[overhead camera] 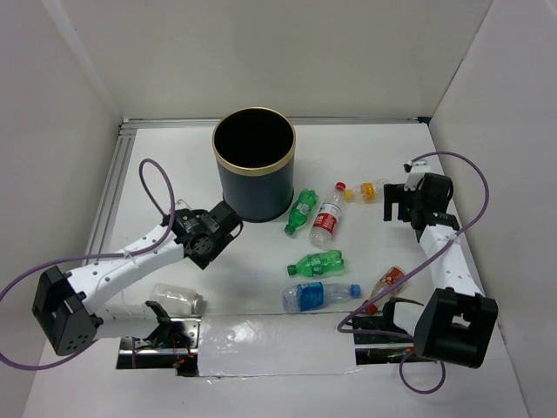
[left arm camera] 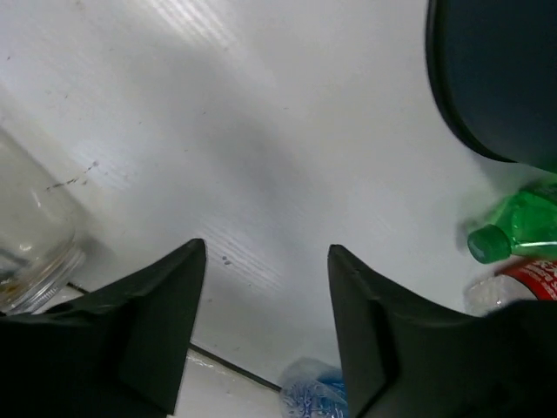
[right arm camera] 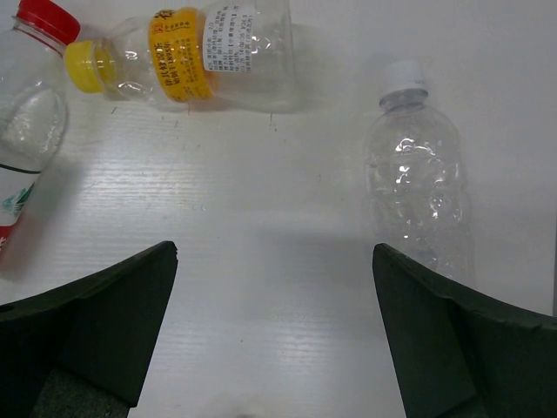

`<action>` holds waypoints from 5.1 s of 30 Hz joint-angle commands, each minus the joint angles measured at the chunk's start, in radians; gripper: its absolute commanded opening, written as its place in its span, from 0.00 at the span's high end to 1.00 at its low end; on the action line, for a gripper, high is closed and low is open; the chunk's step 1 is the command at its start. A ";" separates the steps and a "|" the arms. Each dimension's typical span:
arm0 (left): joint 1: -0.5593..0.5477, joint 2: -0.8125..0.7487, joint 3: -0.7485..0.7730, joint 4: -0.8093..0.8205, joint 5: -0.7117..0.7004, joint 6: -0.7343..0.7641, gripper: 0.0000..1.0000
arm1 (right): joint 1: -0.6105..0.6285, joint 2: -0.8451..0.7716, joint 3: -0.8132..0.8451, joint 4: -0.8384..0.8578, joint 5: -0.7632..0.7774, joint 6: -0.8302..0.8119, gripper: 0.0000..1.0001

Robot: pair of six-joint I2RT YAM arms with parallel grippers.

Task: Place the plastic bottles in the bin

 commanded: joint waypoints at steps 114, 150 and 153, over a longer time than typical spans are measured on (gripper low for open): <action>0.145 -0.523 0.278 0.972 0.512 1.114 0.05 | 1.080 0.549 1.037 0.123 -0.013 -0.054 1.00; -0.347 0.205 0.065 0.806 0.572 1.596 0.05 | 0.696 0.627 1.150 -0.177 -0.325 -0.028 0.00; -0.369 0.227 0.054 0.815 0.572 1.596 0.05 | 0.687 0.615 1.138 -0.177 -0.325 -0.028 0.00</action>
